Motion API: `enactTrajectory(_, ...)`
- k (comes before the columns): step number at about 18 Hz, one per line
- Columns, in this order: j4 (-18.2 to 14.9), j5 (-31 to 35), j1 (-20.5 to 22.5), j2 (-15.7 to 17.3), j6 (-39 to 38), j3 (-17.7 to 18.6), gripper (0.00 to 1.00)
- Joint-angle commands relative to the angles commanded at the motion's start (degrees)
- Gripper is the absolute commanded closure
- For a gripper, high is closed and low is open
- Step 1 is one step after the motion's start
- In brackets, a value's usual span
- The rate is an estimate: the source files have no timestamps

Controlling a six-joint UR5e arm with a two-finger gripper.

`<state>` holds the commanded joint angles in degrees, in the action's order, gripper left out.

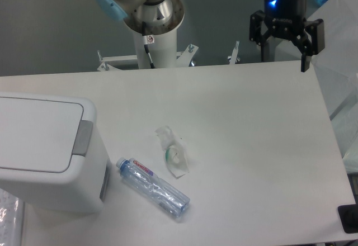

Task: Open the trash can
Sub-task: 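Move the open gripper over to the white trash can's lid edge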

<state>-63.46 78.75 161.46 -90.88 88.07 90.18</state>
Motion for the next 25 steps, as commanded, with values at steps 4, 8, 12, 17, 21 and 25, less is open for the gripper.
enactTrajectory(4,0.00,0.00,-0.35,-0.53,-0.26,0.00,0.00)
enactTrajectory(8,0.09,0.00,-3.59,-3.33,-11.47,-2.71,0.00)
enactTrajectory(12,0.00,-0.26,-9.31,-7.20,-31.07,-8.08,0.00)
enactTrajectory(17,3.25,-2.89,-13.79,-8.53,-46.12,-9.23,0.00)
enactTrajectory(21,3.25,-4.66,-16.43,-8.09,-59.02,-8.88,0.00)
enactTrajectory(25,3.34,-4.57,-21.17,-8.44,-65.82,-8.70,0.00)
